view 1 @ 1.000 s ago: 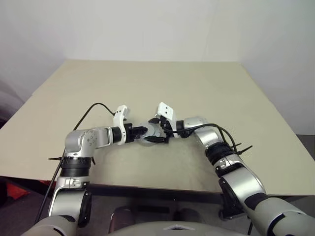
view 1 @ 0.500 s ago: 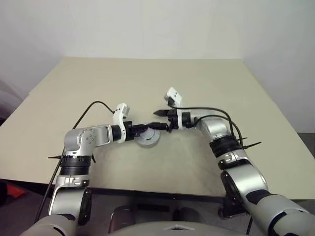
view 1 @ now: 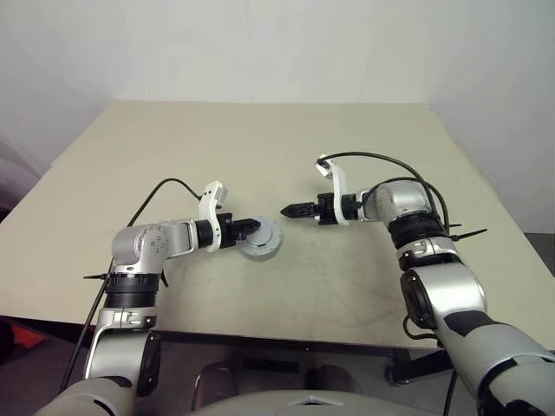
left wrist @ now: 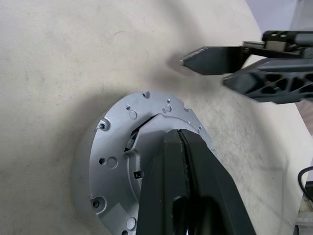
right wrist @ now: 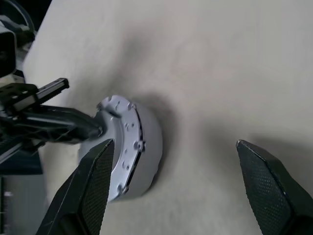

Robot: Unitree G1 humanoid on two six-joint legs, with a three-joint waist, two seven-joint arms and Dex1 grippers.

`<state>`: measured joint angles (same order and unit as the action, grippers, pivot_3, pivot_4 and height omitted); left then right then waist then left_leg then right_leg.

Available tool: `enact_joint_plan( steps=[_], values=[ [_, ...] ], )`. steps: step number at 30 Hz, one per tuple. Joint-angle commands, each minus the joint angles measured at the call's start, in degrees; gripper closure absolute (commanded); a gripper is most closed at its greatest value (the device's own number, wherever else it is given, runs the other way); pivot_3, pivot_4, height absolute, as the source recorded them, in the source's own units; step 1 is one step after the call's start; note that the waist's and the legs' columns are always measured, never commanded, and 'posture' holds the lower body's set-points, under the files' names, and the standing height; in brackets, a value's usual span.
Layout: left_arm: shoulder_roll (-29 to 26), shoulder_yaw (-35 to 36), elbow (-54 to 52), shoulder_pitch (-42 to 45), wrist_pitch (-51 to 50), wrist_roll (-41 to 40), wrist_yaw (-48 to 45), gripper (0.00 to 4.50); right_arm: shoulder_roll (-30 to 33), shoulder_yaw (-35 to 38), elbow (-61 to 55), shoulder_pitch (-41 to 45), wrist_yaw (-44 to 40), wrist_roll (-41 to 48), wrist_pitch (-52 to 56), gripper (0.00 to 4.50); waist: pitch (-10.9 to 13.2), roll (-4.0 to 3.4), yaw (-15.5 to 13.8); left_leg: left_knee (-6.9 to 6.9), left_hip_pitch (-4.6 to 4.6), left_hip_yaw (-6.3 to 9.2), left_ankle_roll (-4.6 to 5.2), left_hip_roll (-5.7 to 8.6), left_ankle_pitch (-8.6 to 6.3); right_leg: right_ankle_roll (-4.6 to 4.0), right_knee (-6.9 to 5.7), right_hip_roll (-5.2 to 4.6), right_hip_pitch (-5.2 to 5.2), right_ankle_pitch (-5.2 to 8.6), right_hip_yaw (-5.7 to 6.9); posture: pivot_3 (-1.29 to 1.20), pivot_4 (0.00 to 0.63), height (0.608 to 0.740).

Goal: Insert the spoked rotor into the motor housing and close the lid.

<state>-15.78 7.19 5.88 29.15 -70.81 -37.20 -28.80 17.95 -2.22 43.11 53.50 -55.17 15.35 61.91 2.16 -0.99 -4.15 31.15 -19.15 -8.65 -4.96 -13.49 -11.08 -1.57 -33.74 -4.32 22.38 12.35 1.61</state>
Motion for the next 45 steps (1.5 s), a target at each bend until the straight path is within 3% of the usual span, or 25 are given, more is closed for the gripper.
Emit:
enact_joint_plan(
  steps=[1, 12, 20, 30, 44, 45],
  values=[
    [-0.94, -1.26, 3.46, -2.38, -1.98, 2.54, 2.25, 4.5, 0.96, -0.6, -3.86, 0.68, -1.82, 2.74, 5.7, 0.02, 0.0, 0.0, -0.05, 0.0, -0.01, -0.01, -0.03, 0.0, 0.02, 0.0, -0.01, 0.0, 0.01, 0.0, 0.0, 0.0, 0.0, 0.74],
    [-1.12, -0.47, 3.21, -2.88, -1.38, 2.58, 2.82, 4.5, -1.38, -2.36, -14.36, -6.61, 1.52, 7.37, 18.12, 0.02, -0.04, 0.01, -0.38, 0.01, 0.07, -0.03, -0.1, -0.05, 0.06, 0.0, -0.05, 0.04, -0.02, -0.01, -0.01, 0.0, 0.0, 0.74],
    [-1.7, 0.17, 2.99, -2.45, -1.44, 2.71, 3.24, 4.5, -10.29, 5.39, -12.31, -6.47, 10.68, 8.91, 21.55, 0.02, -0.08, 0.0, 0.05, 0.0, 0.15, -0.02, -0.17, -0.07, 0.1, 0.0, -0.14, 0.06, -0.03, -0.01, -0.02, 0.0, 0.0, 0.74],
    [-1.94, 0.38, 2.4, -2.99, -1.36, 2.53, 3.95, 4.5, -17.98, 18.18, -4.15, -1.14, 19.59, 11.13, 17.8, 0.02, -0.1, 0.06, 1.69, -0.06, 0.45, -0.01, -0.64, -0.16, 0.37, 0.21, -0.39, 0.13, 0.0, 0.09, -0.01, 0.0, 0.0, 0.74],
    [-2.23, -0.11, 1.93, -3.13, -0.98, 2.59, 3.9, 4.5, -22.34, 28.25, -1.96, 3.15, 25.56, 13.72, 17.2, 0.02, -0.02, 0.11, 1.79, -0.09, 0.27, 0.03, -0.9, -0.17, 0.52, 0.17, -1.0, 0.16, 0.74, 0.08, -0.03, 0.0, 0.0, 0.74],
    [-2.2, -0.16, 1.98, -3.07, -0.93, 2.63, 3.9, 4.5, -22.39, 28.4, -1.97, 3.2, 25.68, 13.72, 17.12, 0.19, -0.02, 0.12, 1.8, -0.09, 0.24, 0.02, -0.9, -0.17, 0.52, 0.07, -0.99, 0.16, 0.76, 0.02, -0.03, 0.0, 0.0, 0.74]
  ],
)
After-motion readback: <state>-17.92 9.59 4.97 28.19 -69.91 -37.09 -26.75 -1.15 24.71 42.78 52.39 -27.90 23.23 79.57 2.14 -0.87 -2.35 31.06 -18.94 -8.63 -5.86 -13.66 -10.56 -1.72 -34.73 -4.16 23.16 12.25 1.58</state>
